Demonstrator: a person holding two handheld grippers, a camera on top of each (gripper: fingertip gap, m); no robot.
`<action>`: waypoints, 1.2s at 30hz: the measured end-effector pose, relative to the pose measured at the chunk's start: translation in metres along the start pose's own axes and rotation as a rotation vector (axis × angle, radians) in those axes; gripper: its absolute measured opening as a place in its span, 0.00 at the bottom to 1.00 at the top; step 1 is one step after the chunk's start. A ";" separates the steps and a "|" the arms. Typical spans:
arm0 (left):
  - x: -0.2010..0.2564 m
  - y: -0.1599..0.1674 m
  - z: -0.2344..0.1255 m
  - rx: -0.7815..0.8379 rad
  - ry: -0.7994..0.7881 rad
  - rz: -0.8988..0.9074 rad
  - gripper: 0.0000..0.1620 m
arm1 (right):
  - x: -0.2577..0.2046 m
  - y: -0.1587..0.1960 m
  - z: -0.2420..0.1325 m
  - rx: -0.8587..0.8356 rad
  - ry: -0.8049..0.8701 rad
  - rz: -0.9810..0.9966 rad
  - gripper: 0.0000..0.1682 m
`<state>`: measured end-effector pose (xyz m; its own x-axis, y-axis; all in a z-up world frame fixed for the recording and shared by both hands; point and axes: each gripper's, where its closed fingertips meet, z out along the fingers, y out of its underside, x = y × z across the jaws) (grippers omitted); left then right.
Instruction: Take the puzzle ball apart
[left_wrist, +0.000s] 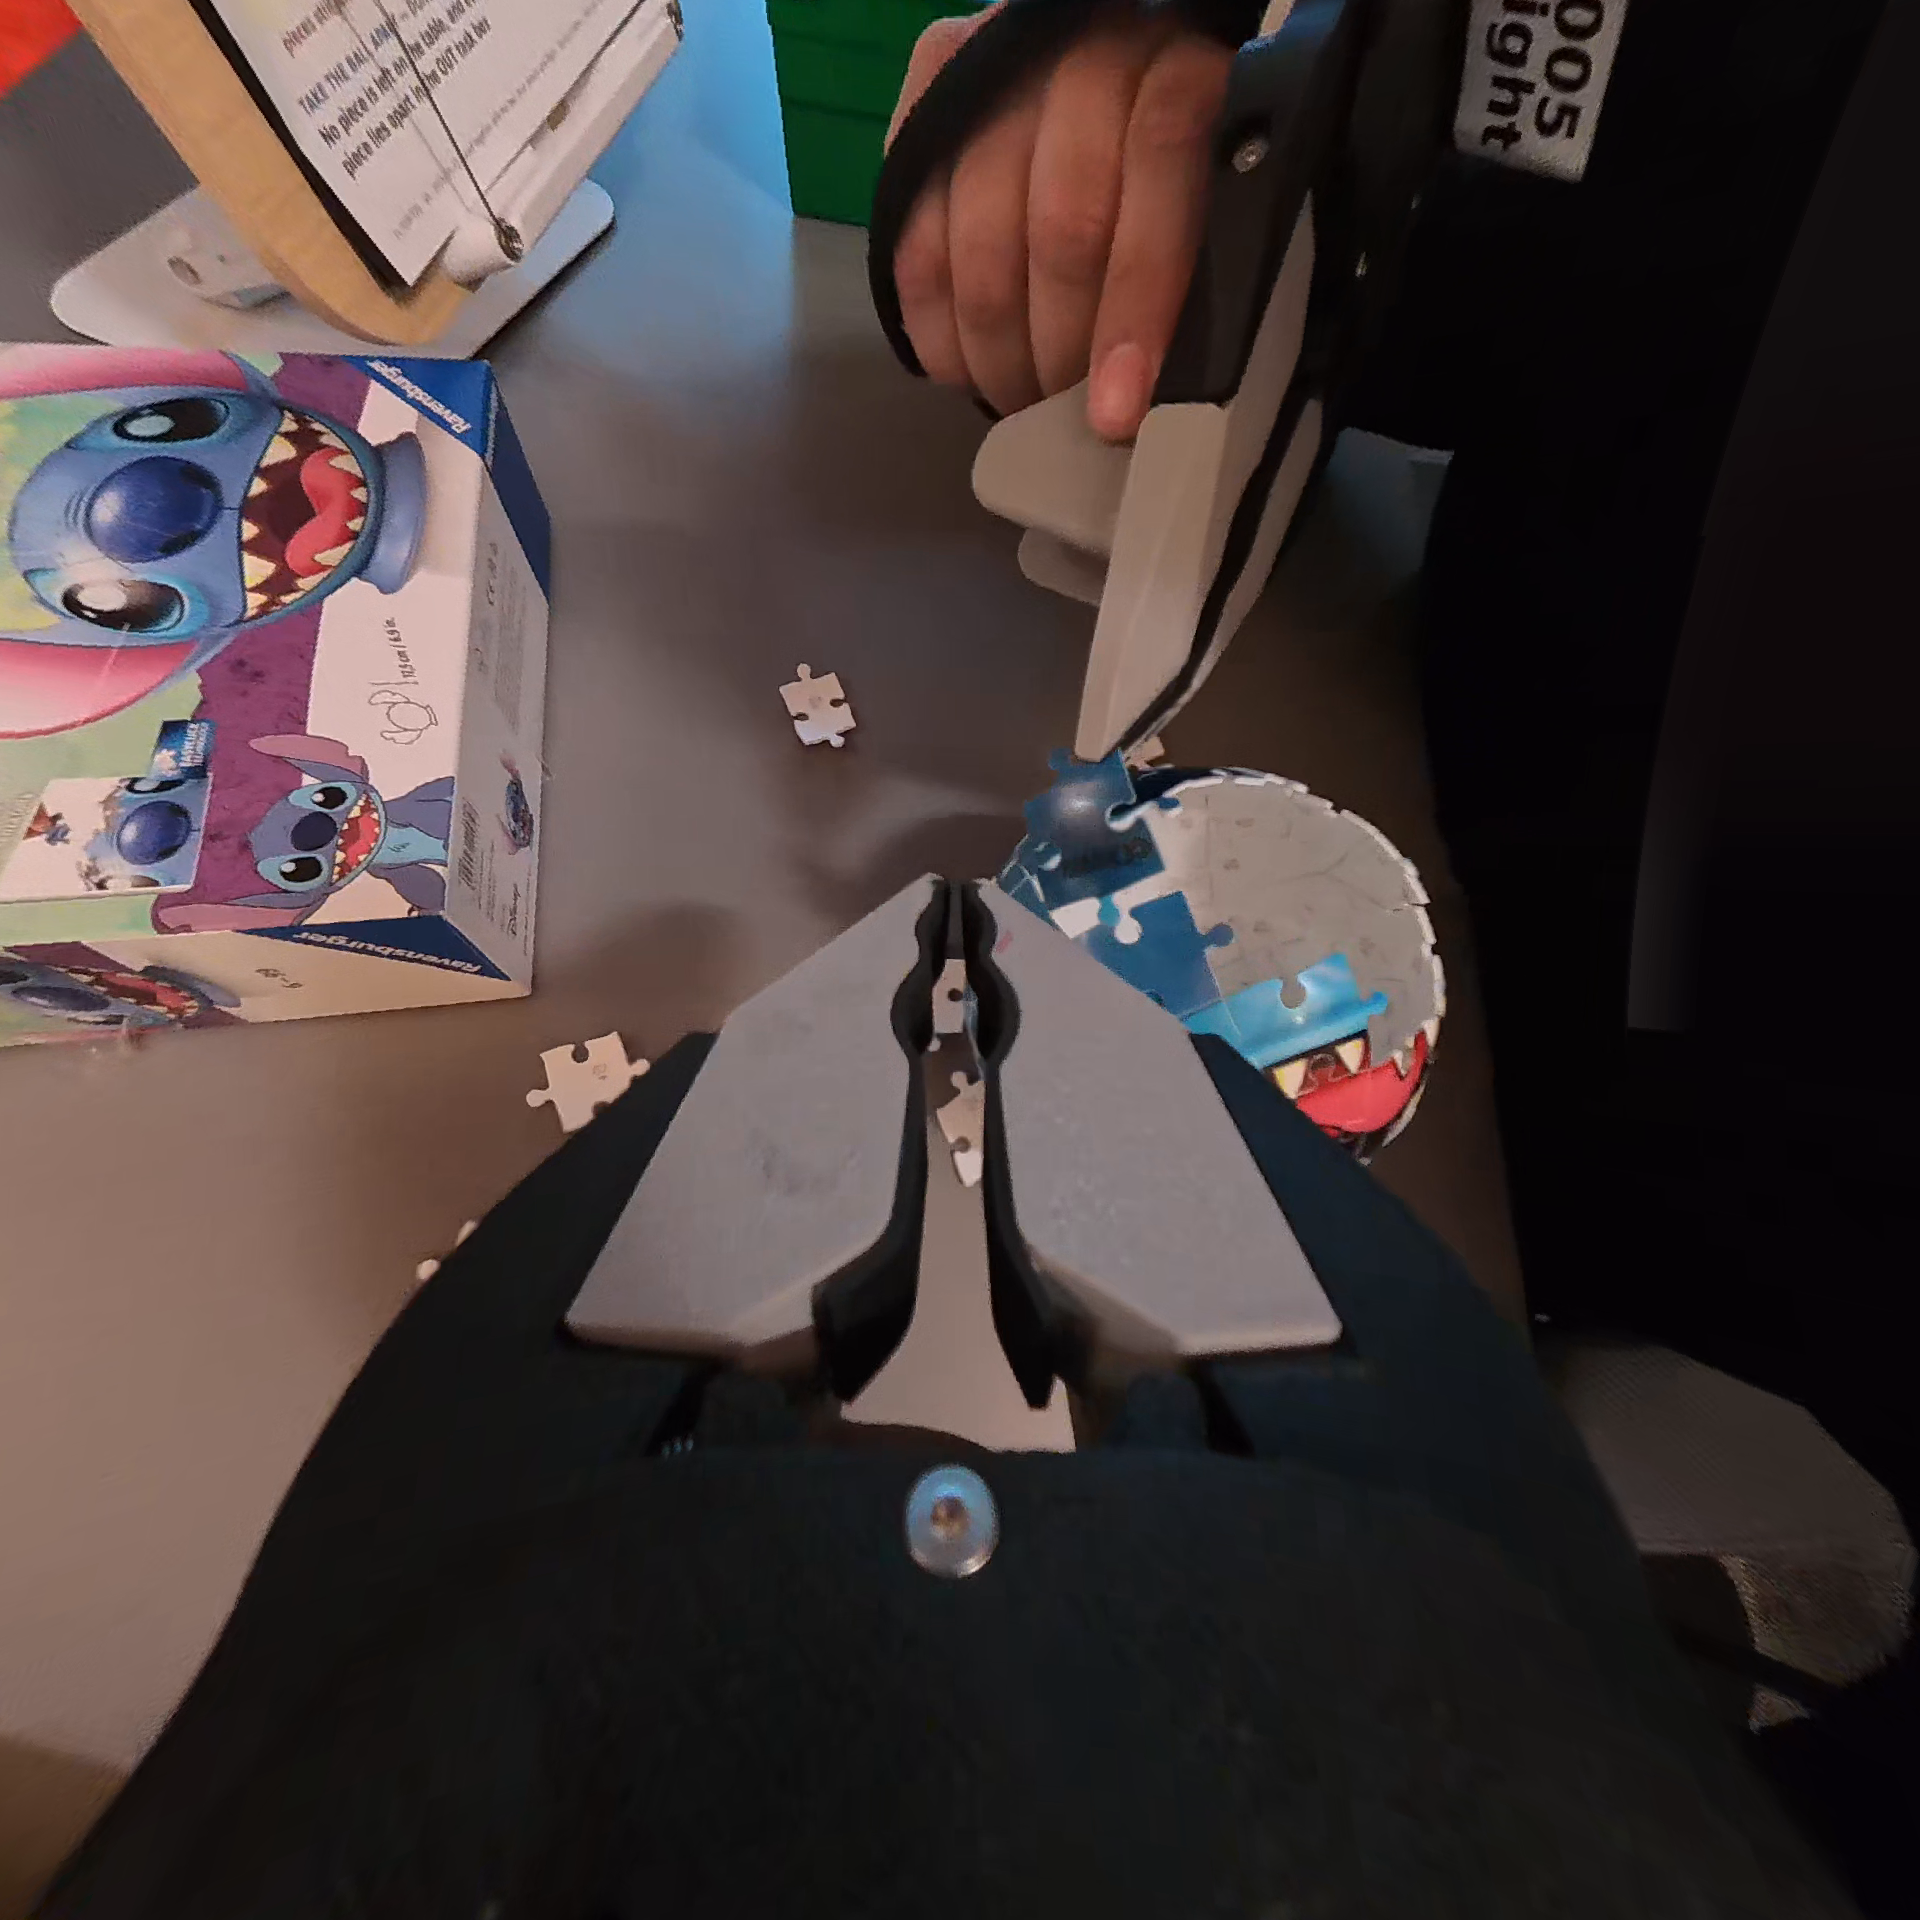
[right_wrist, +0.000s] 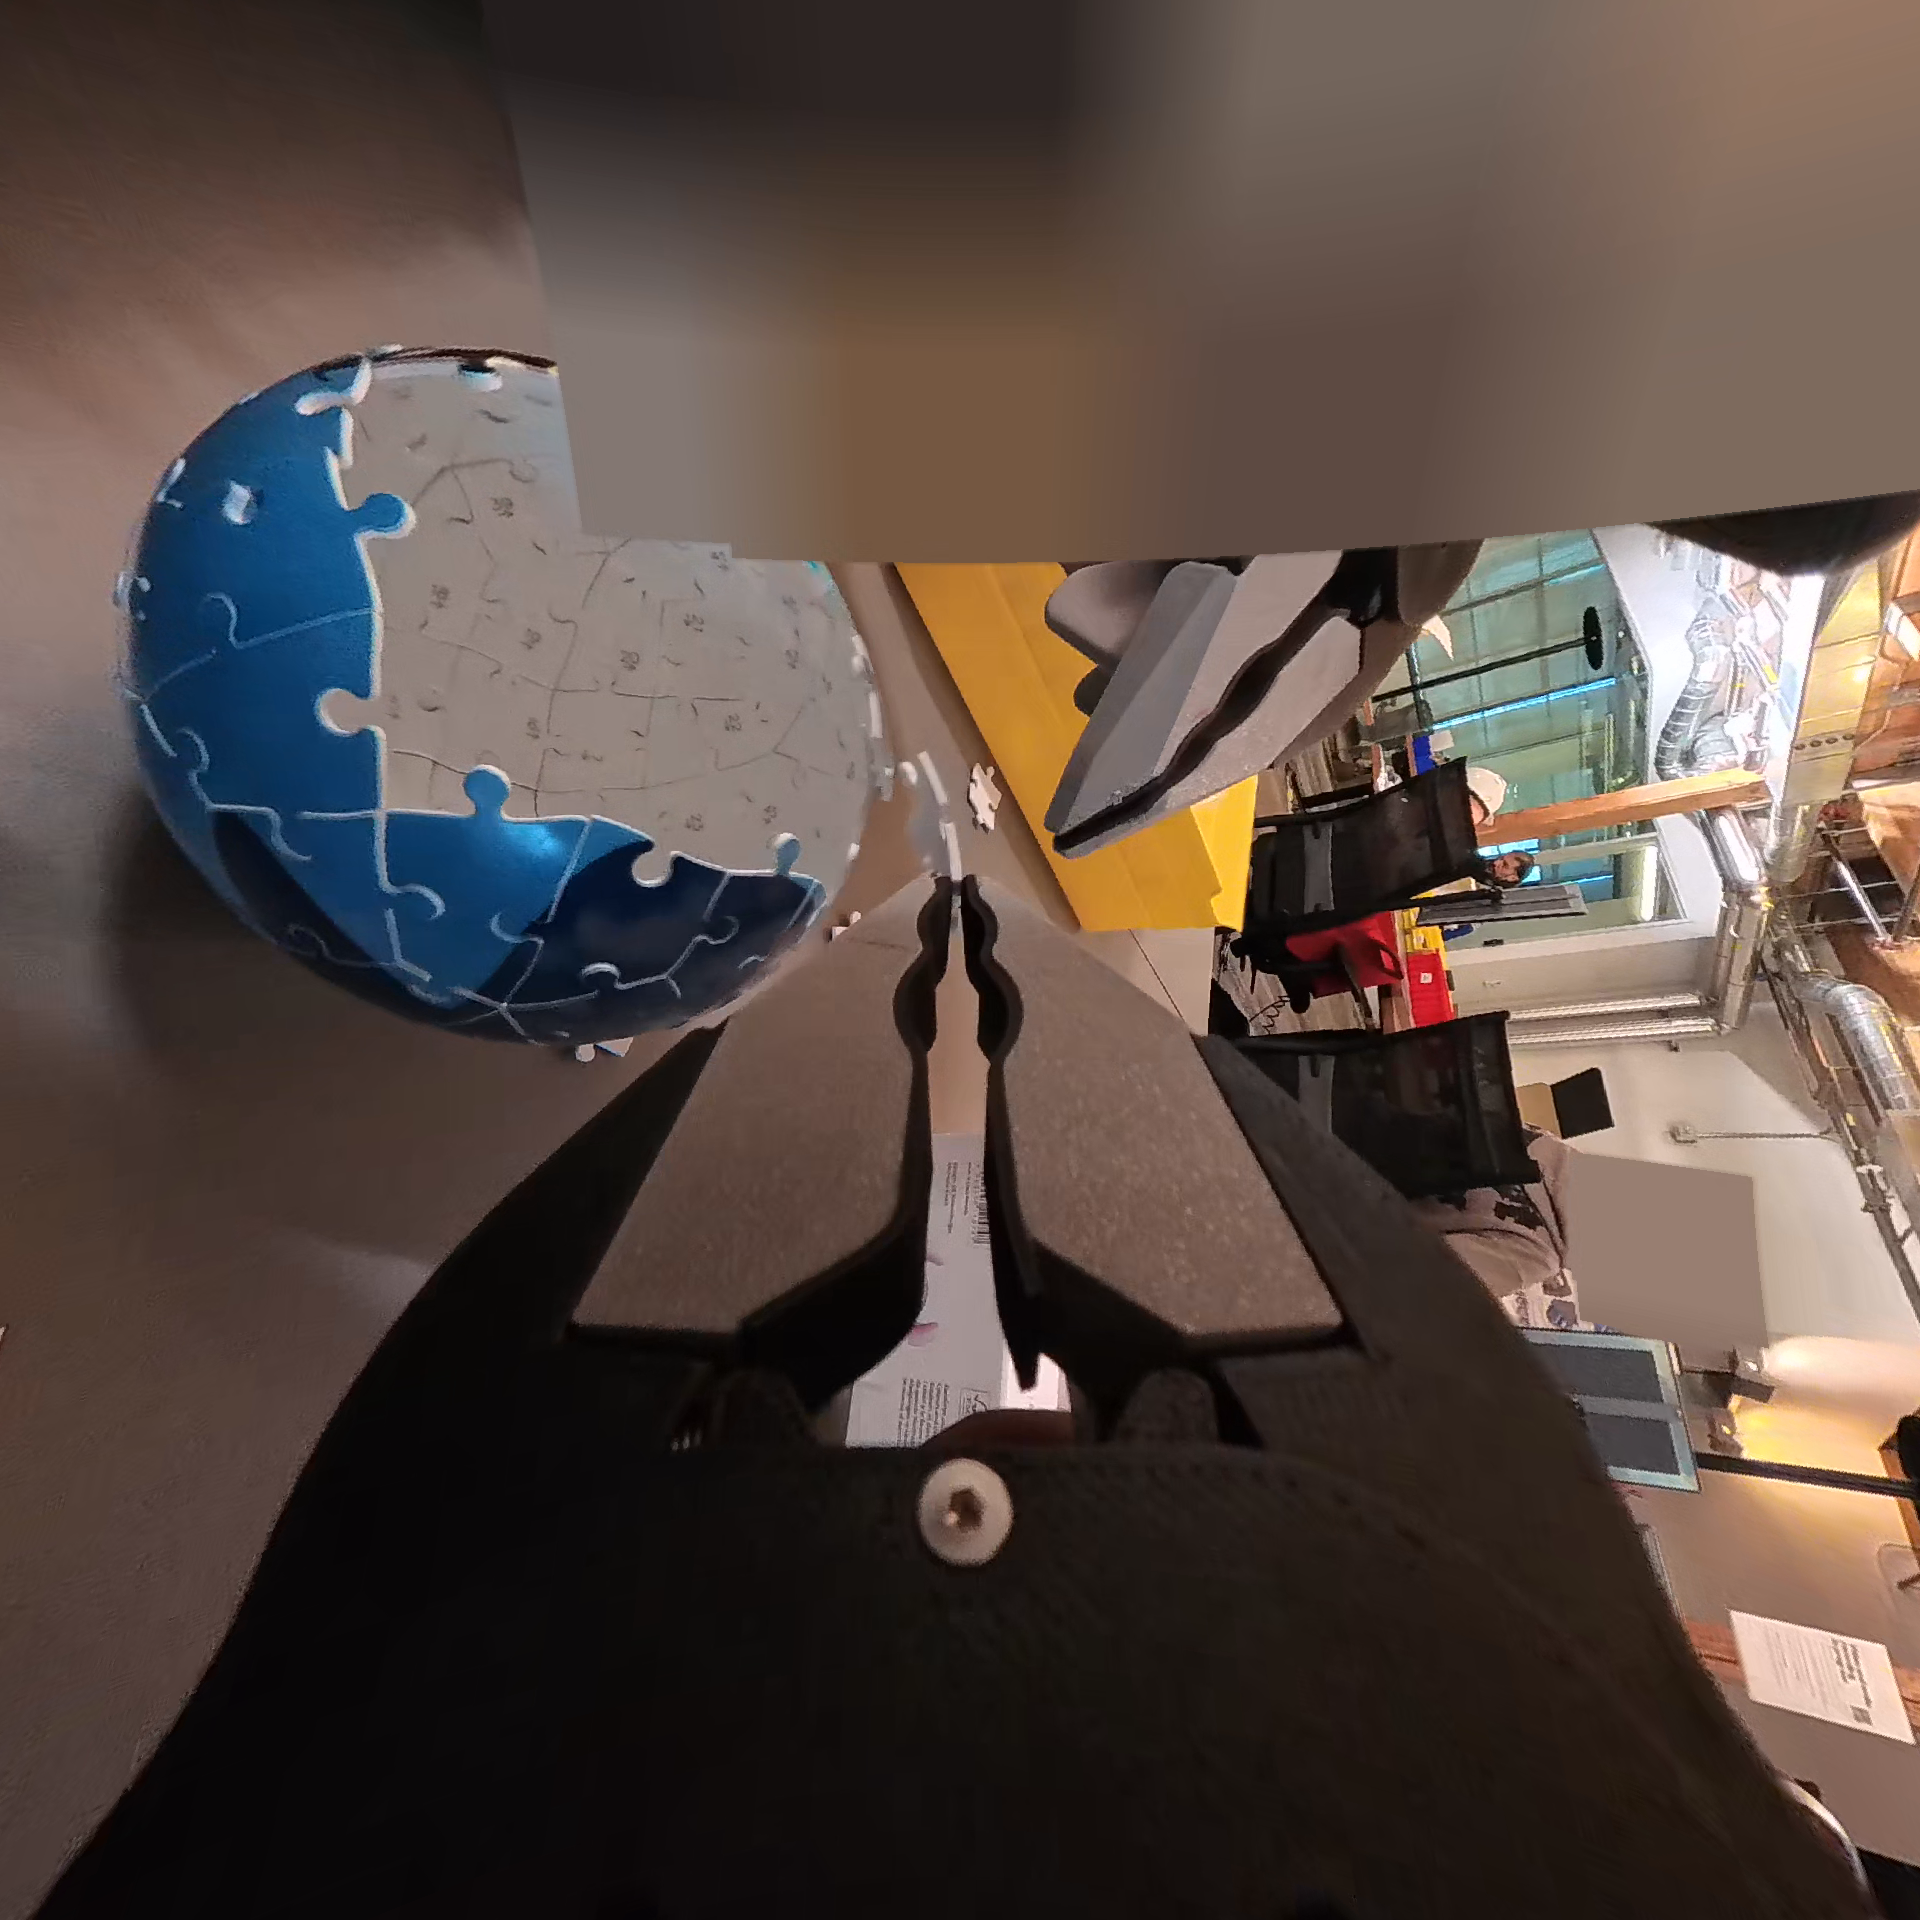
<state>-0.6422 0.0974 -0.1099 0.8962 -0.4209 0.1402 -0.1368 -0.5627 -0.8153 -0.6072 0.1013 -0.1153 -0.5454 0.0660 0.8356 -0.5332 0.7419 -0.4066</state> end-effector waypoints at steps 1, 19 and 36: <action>0.001 0.000 0.000 -0.001 0.007 0.000 0.00 | 0.000 0.000 0.000 0.000 0.002 -0.006 0.00; 0.018 0.008 0.011 -0.034 0.096 0.030 0.01 | -0.011 -0.003 0.003 0.011 -0.029 -0.033 0.00; 0.019 0.006 0.015 -0.035 0.105 0.034 0.02 | -0.012 0.000 0.003 0.036 -0.049 0.021 0.00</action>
<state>-0.6194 0.0961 -0.1204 0.8418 -0.5114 0.1728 -0.1825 -0.5710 -0.8004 -0.6024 0.0984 -0.1268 -0.5872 0.0473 0.8080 -0.5439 0.7162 -0.4372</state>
